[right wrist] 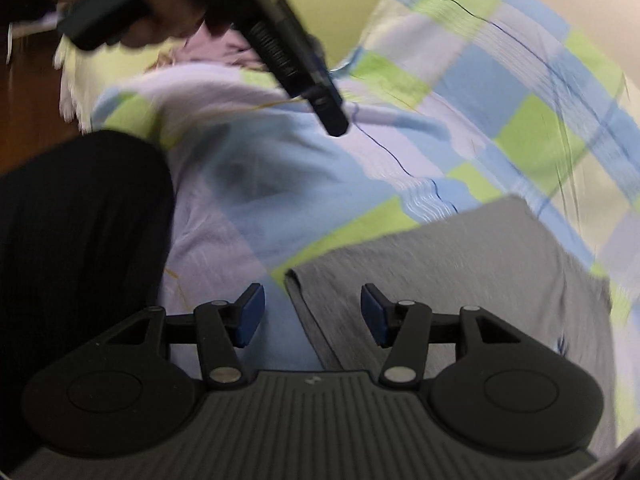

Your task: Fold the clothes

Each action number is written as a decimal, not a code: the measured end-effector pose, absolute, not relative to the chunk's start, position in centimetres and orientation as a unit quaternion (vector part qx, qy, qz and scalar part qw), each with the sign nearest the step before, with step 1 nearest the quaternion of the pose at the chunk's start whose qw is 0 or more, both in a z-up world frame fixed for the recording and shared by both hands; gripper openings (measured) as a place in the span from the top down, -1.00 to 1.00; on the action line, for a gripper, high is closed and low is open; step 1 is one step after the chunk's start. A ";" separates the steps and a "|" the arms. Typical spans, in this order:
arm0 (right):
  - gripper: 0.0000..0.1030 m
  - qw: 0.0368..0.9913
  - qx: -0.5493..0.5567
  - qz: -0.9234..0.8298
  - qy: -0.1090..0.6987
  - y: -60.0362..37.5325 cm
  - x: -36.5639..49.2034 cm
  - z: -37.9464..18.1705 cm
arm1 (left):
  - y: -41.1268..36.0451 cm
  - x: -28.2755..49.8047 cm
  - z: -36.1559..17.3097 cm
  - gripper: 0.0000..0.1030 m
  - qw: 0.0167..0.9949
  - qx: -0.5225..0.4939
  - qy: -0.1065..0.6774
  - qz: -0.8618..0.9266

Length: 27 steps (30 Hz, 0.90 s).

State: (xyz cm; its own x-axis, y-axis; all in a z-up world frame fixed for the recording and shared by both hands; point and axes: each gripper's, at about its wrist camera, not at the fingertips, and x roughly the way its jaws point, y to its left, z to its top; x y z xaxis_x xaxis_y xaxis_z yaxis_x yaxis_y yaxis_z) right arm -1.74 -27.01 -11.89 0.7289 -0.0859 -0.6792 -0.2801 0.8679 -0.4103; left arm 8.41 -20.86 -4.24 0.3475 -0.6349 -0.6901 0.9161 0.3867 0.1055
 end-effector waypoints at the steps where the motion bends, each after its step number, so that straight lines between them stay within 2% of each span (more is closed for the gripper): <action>1: 0.05 0.889 -0.271 0.051 0.366 -26.4 -1.3 -12.5 | -20.7 8.6 -4.4 0.41 0.782 0.247 0.284 -0.497; 4: 0.07 0.881 -0.304 0.041 0.361 -25.8 -1.0 -13.0 | -20.3 9.0 -4.8 0.40 0.782 0.248 0.281 -0.498; 7: 0.36 0.889 -0.287 0.029 0.357 -26.4 -1.1 -12.0 | -20.2 9.5 -5.1 0.35 0.783 0.244 0.276 -0.501; 9: 0.65 0.892 -0.283 0.022 0.352 -26.5 -1.2 -11.6 | -20.2 9.8 -5.3 0.35 0.783 0.242 0.274 -0.503; 11: 0.72 0.893 -0.287 0.018 0.347 -26.4 -1.2 -11.6 | -20.5 9.9 -5.3 0.35 0.783 0.242 0.268 -0.506; 14: 0.99 0.892 -0.286 0.024 0.349 -26.2 -1.0 -11.8 | -21.0 9.8 -5.4 0.28 0.779 0.261 0.248 -0.513; 16: 1.00 0.902 -0.262 0.024 0.341 -26.6 -1.3 -10.9 | -21.8 9.6 -5.5 0.06 0.770 0.299 0.219 -0.519; 18: 1.00 0.918 -0.216 0.024 0.331 -27.4 -1.7 -9.2 | -22.8 9.7 -5.7 -0.03 0.759 0.344 0.184 -0.521; 22: 1.00 0.944 -0.098 0.012 0.316 -30.6 -2.7 -5.5 | -25.9 11.6 -6.5 -0.05 0.728 0.423 0.104 -0.529; 27: 1.00 0.951 -0.058 0.001 0.303 -33.3 -3.9 -2.8 | -31.2 14.5 -8.9 -0.05 0.673 0.502 0.001 -0.543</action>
State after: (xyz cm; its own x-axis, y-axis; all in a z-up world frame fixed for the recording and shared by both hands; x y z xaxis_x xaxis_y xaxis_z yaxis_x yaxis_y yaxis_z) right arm -3.87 -33.34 -2.79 0.8164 -0.0330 -0.5765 -0.0368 0.9934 -0.1090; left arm 14.54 -31.20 -8.90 0.4113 -0.7291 -0.5470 0.7318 -0.0936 0.6750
